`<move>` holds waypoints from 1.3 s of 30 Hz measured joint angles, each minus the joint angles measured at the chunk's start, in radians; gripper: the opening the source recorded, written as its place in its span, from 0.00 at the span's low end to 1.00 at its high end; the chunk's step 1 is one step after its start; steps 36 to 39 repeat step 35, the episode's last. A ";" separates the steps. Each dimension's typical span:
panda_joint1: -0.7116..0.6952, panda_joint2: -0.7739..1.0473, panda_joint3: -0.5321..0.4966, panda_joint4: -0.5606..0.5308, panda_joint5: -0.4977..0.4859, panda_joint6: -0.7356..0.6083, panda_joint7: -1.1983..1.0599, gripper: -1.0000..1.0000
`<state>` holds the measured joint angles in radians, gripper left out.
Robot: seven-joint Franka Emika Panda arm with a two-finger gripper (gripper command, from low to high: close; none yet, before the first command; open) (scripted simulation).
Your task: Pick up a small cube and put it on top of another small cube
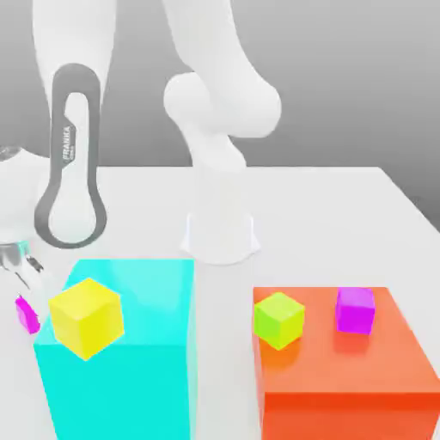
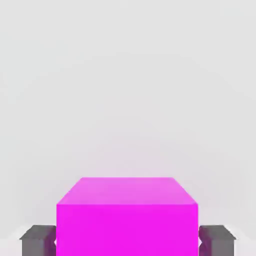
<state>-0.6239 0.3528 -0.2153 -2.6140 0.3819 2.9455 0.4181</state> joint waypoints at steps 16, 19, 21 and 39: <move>0.233 -0.264 -0.054 0.184 -0.310 -0.432 0.366 0.00; 0.313 -0.288 -0.024 0.292 -0.329 -0.562 0.442 0.00; 0.362 -0.303 -0.002 0.364 -0.339 -0.649 0.491 0.00; 0.568 -0.311 0.035 0.539 -0.366 -0.829 0.666 1.00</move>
